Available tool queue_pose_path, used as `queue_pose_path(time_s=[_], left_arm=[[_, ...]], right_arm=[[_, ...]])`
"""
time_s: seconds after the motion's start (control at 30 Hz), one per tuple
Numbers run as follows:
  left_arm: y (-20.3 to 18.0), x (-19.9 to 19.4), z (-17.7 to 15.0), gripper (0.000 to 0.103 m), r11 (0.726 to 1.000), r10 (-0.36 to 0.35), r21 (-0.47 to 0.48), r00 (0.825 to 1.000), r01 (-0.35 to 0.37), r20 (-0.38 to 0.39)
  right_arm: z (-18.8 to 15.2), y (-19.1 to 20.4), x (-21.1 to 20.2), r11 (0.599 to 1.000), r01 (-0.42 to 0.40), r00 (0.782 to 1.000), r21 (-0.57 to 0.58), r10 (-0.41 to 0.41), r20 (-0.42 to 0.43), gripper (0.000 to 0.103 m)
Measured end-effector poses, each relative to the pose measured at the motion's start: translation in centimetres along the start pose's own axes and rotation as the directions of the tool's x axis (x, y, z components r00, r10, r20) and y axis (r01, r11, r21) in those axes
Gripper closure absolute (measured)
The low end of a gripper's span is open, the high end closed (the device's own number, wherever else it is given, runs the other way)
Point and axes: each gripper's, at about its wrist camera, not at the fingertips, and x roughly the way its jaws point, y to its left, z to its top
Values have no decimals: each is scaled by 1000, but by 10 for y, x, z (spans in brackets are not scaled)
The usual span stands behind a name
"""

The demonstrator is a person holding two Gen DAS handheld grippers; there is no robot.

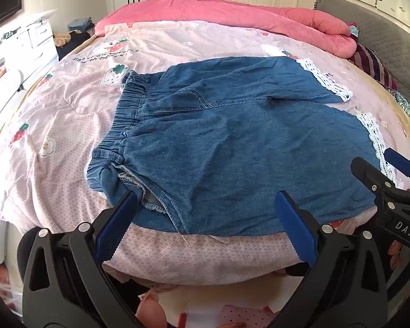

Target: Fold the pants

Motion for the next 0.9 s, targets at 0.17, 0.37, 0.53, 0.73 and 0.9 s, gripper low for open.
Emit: queue_pose_path(time_s=[0.17,0.37,0.53,0.73,0.9], left_arm=[[-3,-1,0,9,1000,5,1,1000,-5,8],[-3,-2,1,9,1000,7,2,1000,-7,14],[-4,-3,1,9,1000,9,3,1000,-9,19],[-5,-4,1,9,1000,12,4,1000,-12,23],[-4,-5,1,9,1000,11,2,1000,-11,22]], right_arm=[[-2,-3,-1,1000,3,1000,-1,-3,-5,4],[-3,-2,-1,1000,5,1000,-3,-5,-6,4],[-3,-2,-2,1000,4,1000,-2,-4,-6,4],[-3,-1,-3,1000,6,1000,-3,-6,-7,4],[-3,-1,-4,1000,5,1000,-2,-5,-6,4]])
